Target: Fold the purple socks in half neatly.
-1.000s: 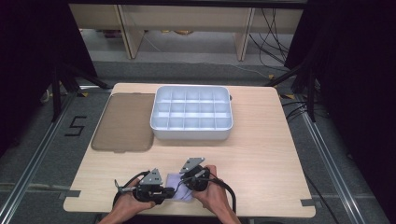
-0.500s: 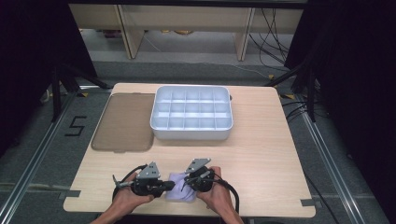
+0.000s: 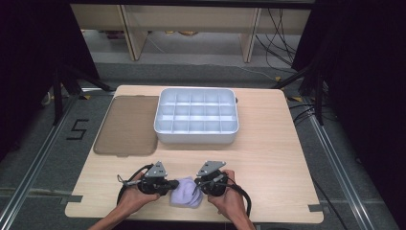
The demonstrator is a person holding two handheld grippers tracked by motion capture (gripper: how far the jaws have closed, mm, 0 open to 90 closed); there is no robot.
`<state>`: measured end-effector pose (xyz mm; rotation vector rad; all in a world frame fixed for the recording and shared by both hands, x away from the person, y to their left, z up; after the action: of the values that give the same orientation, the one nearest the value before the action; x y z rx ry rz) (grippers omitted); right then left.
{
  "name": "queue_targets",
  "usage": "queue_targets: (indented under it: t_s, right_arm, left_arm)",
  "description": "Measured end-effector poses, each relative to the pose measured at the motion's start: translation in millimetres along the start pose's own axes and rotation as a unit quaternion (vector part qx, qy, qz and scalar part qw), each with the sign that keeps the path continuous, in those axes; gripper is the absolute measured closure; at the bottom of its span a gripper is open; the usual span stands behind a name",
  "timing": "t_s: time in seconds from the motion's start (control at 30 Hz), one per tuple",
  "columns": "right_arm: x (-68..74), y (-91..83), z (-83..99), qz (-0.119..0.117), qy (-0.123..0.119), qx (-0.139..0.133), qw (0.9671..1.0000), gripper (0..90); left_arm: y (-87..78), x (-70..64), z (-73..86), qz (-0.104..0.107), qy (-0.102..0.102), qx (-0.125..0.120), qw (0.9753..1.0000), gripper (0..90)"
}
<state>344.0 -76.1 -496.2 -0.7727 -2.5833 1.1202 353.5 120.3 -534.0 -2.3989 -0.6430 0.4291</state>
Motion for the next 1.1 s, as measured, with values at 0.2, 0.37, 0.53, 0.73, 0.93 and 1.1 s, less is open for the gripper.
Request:
queue_targets:
  t_s: [0.2,0.37,0.53,0.73,0.93,1.1]
  right_arm:
    - [24.2,9.1,-9.1,-0.033,-0.014,0.004,0.9994,88.5]
    - [20.1,11.9,9.7,-0.016,-0.011,0.051,0.9985,88.6]
    - [16.9,9.2,21.6,-0.018,0.007,0.052,0.9984,88.6]
    - [16.9,9.7,20.8,-0.010,0.002,0.050,0.9987,88.0]
    - [16.8,9.1,19.2,-0.014,-0.001,0.045,0.9989,87.5]
    - [18.9,3.5,14.0,-0.011,0.015,0.034,0.9992,86.9]
  left_arm:
    - [0.6,-1.2,-0.1,-0.001,0.001,-0.005,1.0000,86.6]
    - [0.1,-0.5,0.4,-0.004,0.005,-0.003,1.0000,86.5]
    - [0.2,-1.3,0.1,0.000,0.003,-0.008,1.0000,85.9]
    - [-11.3,-12.9,-1.7,0.013,-0.001,-0.028,0.9995,84.9]
    - [-11.2,-44.6,9.7,0.048,0.025,0.000,0.9985,83.8]
    - [-6.5,-45.9,11.6,0.042,0.052,0.013,0.9977,84.3]
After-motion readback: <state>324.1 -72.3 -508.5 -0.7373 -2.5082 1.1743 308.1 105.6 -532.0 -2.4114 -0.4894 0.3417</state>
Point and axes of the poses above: each handheld gripper's, and its own axes: y roughly forward along the jaws, z roughly out of its underside, x roughly to its left, the point moved 3 cm from there along y, roughly forward along the jaws, and after that the axes turned 1 degree about -x, right-handed, at the moved point
